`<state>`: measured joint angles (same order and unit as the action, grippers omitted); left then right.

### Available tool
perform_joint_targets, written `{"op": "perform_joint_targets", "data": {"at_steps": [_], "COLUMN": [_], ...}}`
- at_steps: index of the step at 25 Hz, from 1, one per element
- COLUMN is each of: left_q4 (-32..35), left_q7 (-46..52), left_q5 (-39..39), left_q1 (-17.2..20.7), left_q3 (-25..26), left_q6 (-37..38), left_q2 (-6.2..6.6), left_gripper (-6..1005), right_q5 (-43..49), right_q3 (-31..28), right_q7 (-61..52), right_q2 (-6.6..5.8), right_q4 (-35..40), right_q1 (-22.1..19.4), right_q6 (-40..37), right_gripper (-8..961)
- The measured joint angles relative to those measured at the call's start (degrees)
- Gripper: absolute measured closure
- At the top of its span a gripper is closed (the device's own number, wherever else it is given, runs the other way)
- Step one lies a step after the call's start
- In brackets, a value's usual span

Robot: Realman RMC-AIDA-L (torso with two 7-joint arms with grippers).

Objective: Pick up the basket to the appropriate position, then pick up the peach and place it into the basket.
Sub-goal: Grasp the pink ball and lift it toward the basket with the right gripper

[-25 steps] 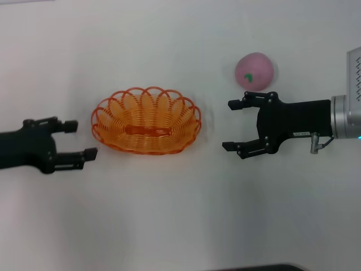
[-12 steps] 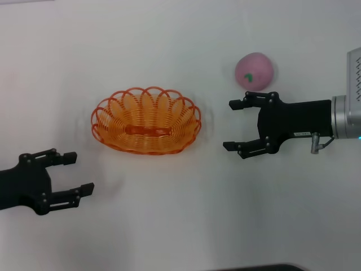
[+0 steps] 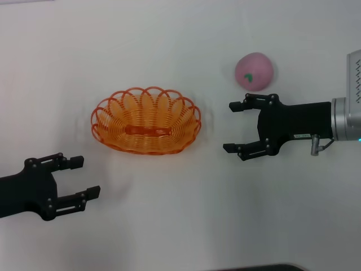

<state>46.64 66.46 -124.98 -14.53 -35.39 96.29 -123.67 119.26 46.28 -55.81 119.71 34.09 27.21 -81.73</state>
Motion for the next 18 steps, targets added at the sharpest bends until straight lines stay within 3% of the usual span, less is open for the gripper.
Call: {"op": "perform_joint_targets", "data": {"at_steps": [9, 18], "left_q4": [-1.97, -2.34], "left_q7": [-9.26, -9.91], "left_q5": [0.13, 0.23], "left_q1": [1.66, 1.54], "left_q3": [0.49, 0.62], "left_q6": [0.04, -0.13], "left_q2": [-0.22, -0.25], "left_gripper": [256, 259], "right_q5": [0.08, 0.07], "right_q3": [-0.2, -0.33], "right_q7": [0.0, -0.16], "right_q2": [-0.09, -0.11], "right_q4": [-0.36, -0.42], "right_q1": [-0.14, -0.59], "right_q6": [-0.54, -0.88], "right_gripper": [67, 68]}}
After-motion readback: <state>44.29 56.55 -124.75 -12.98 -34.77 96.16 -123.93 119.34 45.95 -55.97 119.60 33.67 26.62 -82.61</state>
